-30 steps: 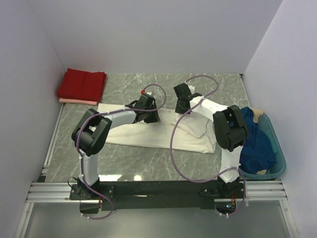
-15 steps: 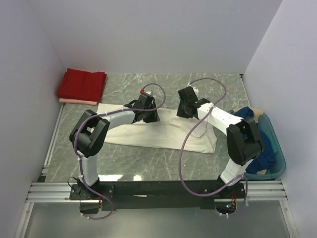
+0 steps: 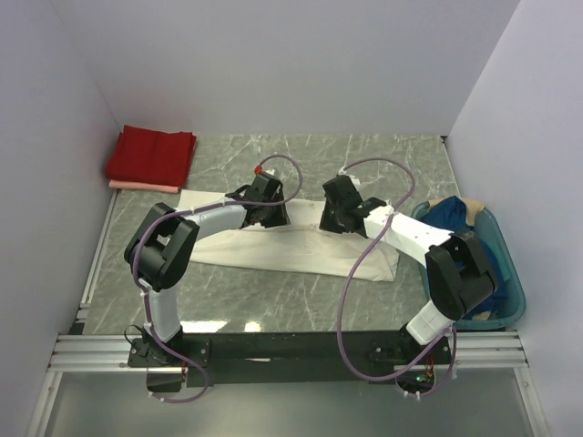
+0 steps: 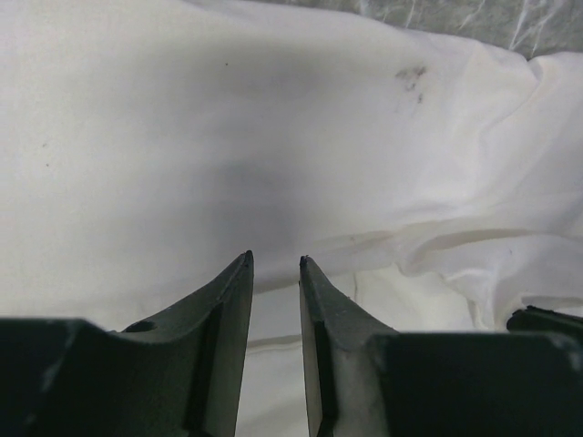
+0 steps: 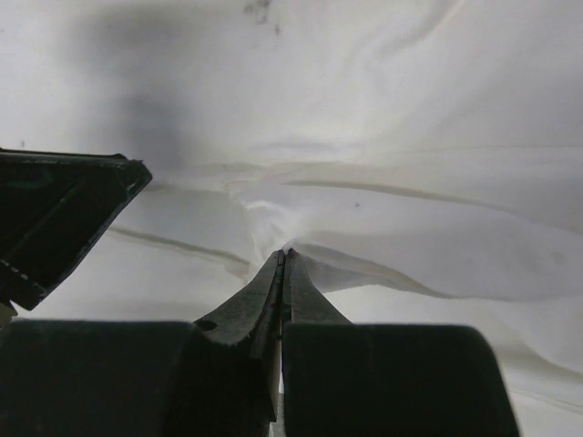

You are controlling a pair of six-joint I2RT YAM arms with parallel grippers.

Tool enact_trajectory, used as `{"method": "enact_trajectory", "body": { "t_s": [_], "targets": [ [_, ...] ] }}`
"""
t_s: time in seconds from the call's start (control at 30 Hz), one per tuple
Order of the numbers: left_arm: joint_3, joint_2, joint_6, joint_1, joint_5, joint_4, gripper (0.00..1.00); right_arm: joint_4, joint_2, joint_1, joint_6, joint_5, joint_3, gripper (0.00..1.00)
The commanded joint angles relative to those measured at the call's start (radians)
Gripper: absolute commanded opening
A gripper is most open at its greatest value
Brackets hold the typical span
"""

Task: Fold and stack the t-shirts
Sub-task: Fold the tshirt

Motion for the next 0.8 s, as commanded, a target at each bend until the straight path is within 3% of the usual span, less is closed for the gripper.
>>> {"method": "enact_trajectory", "body": {
  "t_s": [0.0, 0.5, 0.63, 0.77],
  "targets": [
    [-0.006, -0.048, 0.004, 0.002, -0.012, 0.014, 0.33, 0.048, -0.041, 0.034, 0.037, -0.006, -0.021, 0.0],
    [-0.019, -0.059, 0.006, 0.002, 0.024, 0.038, 0.33, 0.128, 0.017, 0.104, 0.098, -0.059, -0.056, 0.01],
    [-0.026, -0.07, 0.003, 0.002, 0.034, 0.046, 0.34, 0.151, 0.016, 0.108, 0.103, -0.091, -0.062, 0.07],
    [-0.033, -0.081, 0.012, 0.002, 0.059, 0.053, 0.37, 0.154, 0.004, 0.107, 0.106, -0.121, -0.064, 0.22]
  ]
}}
